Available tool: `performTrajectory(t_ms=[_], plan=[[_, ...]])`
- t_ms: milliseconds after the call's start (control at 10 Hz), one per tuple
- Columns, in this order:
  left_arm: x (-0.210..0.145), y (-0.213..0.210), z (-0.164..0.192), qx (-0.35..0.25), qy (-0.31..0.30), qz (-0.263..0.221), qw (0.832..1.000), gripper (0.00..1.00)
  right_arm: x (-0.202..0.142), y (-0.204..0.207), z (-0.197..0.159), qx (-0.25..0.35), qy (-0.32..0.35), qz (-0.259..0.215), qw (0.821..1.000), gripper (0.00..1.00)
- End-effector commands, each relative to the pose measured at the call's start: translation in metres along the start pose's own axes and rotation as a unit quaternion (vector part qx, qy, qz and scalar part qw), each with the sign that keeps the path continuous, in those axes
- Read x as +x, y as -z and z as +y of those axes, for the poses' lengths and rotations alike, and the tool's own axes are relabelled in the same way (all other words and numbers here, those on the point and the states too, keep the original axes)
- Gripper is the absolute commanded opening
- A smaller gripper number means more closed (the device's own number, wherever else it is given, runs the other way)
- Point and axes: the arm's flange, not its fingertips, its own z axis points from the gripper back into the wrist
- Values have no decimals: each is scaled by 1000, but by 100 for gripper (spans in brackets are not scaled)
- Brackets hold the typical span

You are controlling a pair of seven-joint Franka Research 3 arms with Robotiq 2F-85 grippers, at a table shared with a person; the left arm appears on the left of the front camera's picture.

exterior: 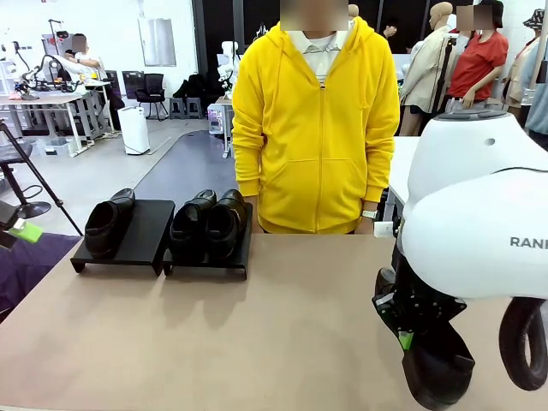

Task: Organize the shoes by placing them on the stand.
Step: Pick up one Shoe and place it in the middle of the table.

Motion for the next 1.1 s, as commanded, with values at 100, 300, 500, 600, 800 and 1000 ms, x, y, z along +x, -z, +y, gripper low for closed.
performTrajectory(t_ms=[100,300,500,600,800,1000], plan=[[0,-1,0,3,-4,3,1000,100,-20,-23,75,-3,2,-52,999,0],[0,-1,0,3,-4,3,1000,100,-35,-46,171,14,4,-52,999,0],[0,-1,0,3,-4,3,1000,100,-46,-54,275,47,-6,-104,994,0],[0,-1,0,3,-4,3,1000,100,-44,-51,322,48,-24,-124,991,0],[0,-1,0,3,-4,3,1000,100,-24,-48,398,77,-22,-153,985,0],[0,-1,0,3,-4,3,1000,100,-6,-45,414,102,12,-156,982,0]])
